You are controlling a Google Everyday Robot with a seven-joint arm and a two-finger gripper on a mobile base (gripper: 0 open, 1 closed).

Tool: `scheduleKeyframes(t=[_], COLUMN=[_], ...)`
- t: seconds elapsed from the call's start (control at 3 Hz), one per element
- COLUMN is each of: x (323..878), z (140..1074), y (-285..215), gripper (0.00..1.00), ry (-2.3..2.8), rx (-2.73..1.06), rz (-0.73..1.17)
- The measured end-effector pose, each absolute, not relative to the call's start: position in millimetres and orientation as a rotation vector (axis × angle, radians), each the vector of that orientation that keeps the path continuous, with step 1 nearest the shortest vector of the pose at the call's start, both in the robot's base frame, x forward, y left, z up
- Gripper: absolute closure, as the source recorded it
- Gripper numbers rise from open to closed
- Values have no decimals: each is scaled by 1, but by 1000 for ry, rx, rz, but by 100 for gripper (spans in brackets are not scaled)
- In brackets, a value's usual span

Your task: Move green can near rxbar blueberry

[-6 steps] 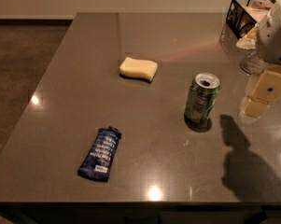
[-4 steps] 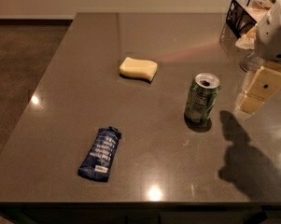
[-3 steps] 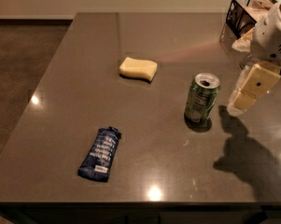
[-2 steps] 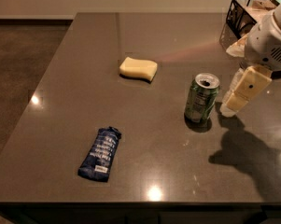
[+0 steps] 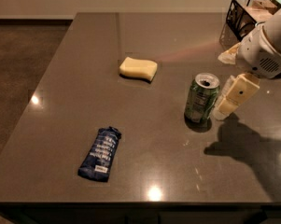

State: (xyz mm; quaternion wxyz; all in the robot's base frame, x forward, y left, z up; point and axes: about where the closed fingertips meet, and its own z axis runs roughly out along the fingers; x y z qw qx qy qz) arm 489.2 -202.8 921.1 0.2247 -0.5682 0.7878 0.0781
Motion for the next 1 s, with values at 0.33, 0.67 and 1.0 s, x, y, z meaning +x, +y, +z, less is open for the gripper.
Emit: scheduleKeyframes(t=[0.33,0.67,1.0], x=[496,501,501], z=[916,912,911], y=[-199,-196,-193], gripper=[19,42,65], ry=[2144,2132,2120], rx=[-1572,-1568,-1562], rz=[218,223,223])
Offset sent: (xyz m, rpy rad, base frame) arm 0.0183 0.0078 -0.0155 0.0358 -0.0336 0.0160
